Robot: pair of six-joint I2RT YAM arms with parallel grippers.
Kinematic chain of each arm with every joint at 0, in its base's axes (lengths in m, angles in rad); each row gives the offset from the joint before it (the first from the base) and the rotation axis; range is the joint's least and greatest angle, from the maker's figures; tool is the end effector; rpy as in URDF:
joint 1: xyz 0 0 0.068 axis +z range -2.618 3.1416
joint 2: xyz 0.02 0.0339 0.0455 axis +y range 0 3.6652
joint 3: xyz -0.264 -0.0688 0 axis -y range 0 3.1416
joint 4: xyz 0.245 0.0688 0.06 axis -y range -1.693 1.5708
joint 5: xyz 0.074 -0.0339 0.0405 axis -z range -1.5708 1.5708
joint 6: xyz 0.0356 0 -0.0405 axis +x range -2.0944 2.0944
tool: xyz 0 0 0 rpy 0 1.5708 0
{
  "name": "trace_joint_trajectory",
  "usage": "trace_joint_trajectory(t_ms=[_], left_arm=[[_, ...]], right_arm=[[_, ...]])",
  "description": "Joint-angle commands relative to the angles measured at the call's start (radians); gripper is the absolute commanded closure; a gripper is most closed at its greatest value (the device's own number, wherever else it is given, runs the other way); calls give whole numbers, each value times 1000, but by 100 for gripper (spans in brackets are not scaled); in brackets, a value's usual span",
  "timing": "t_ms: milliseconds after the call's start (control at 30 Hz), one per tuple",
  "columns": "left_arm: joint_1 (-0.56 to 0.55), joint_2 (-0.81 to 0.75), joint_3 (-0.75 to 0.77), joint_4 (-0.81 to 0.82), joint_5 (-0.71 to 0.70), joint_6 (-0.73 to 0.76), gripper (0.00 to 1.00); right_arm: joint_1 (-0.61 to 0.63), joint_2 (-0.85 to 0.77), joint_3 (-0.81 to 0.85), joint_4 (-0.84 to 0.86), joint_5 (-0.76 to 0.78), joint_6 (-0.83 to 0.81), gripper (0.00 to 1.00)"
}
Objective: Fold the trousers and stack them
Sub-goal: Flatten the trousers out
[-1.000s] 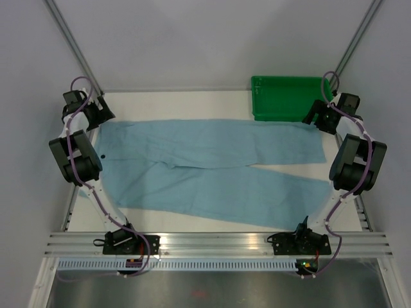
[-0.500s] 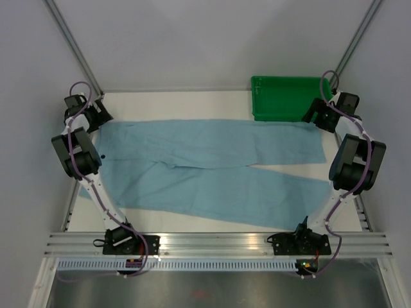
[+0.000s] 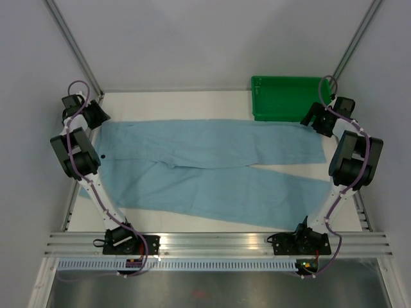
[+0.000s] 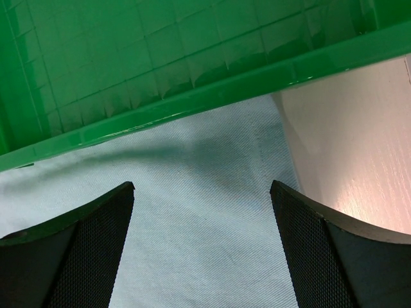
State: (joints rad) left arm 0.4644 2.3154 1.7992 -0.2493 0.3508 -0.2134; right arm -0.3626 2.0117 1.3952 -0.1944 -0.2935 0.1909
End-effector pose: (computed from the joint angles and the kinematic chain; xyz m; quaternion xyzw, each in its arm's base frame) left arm 0.4696 0.2215 0.1645 -0.2367 0.8771 -0.1110 0.4029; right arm 0.4166 -0.1470 0.1812 0.1989 0.8986 0.1038 0.3772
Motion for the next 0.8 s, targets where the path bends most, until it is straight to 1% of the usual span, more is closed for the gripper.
trace_joint_trajectory(t_ms=[0,100,300,333,400,433,467,533,567,667,767], left_arm=[[5,35,45,5,54,23,43],[8,39,52,-22,39,23,43],[11,-10,16,-65,-59,51,40],[13,-11,9,-64,-62,51,41],[13,-11,3,-61,-49,54,44],[11,-7,3,-61,-23,52,47],[11,-2,5,-61,-15,51,57],[10,6,5,-64,2,51,67],[10,3,5,-64,2,54,79],[10,-5,-4,-50,4,52,98],[10,-7,-1,-44,8,48,98]], right_arm=[[2,10,36,33,10,27,6],[2,9,51,18,19,33,6],[2,-5,48,7,24,21,6],[2,-7,45,6,25,18,6],[2,-2,48,3,30,19,5],[2,4,48,3,30,21,6],[2,7,47,4,40,22,6],[2,16,53,6,54,30,6],[2,24,57,6,60,31,6],[2,47,77,1,60,27,5],[2,85,111,-22,36,-22,5]])
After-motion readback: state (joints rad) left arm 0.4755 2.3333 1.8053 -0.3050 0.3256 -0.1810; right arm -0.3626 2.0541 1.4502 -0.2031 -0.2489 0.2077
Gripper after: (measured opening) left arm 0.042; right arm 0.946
